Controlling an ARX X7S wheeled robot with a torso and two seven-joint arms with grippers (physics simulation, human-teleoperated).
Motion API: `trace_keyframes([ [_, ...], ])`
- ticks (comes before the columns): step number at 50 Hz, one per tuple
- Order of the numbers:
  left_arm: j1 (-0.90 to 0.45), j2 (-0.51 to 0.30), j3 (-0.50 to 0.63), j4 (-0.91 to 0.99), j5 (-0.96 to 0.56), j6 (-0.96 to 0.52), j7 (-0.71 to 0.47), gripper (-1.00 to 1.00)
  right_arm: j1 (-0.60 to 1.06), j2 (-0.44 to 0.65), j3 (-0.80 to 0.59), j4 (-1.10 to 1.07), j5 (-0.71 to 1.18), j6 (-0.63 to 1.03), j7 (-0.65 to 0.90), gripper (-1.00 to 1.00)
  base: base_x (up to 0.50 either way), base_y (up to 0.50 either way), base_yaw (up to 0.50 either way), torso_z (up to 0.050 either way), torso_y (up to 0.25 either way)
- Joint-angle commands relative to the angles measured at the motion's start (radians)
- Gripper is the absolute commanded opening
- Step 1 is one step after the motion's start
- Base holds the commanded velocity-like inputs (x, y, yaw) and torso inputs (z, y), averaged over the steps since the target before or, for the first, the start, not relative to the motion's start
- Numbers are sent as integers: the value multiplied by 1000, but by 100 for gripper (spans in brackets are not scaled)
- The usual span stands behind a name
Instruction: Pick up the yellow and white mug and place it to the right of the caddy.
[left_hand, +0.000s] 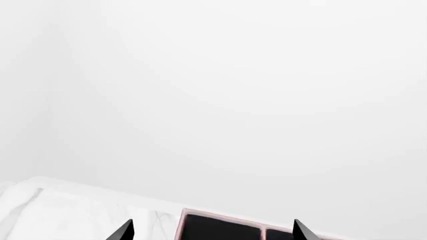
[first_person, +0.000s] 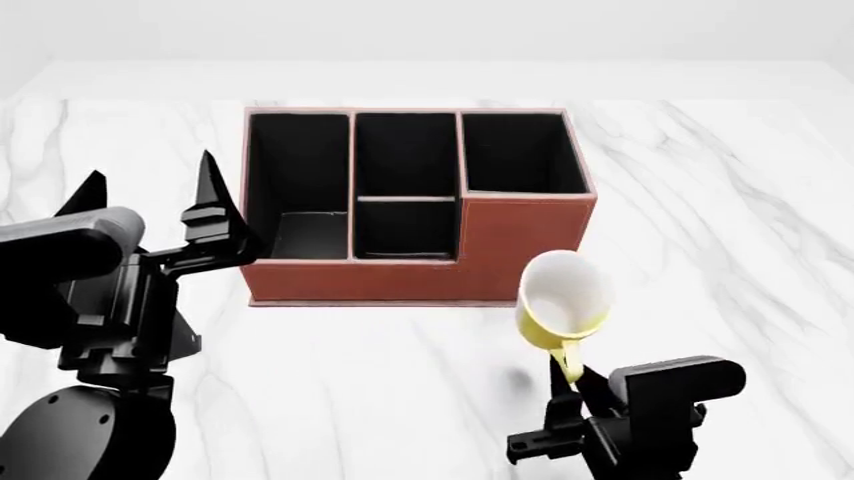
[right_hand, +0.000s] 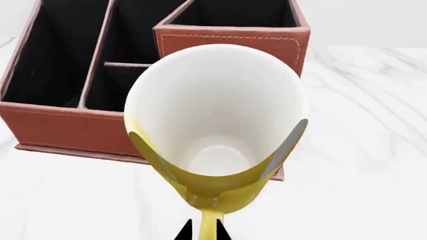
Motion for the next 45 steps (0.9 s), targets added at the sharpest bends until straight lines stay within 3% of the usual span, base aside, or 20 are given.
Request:
trace_keyframes([
  [1,3,-3,6,0,2,6,0,100,-49,66,52,-10,-9,-69,27,-100,0,0,0,0,0],
  [25,-1,-10,17,3,-1,6,-5,100,-59,122,117,37,56,-117,45,-100,0,0,0,0,0],
  [45,-2,-14,21,-3,-2,13,-8,100,22,94,158,156,132,-88,7,-100,0,0,0,0,1],
])
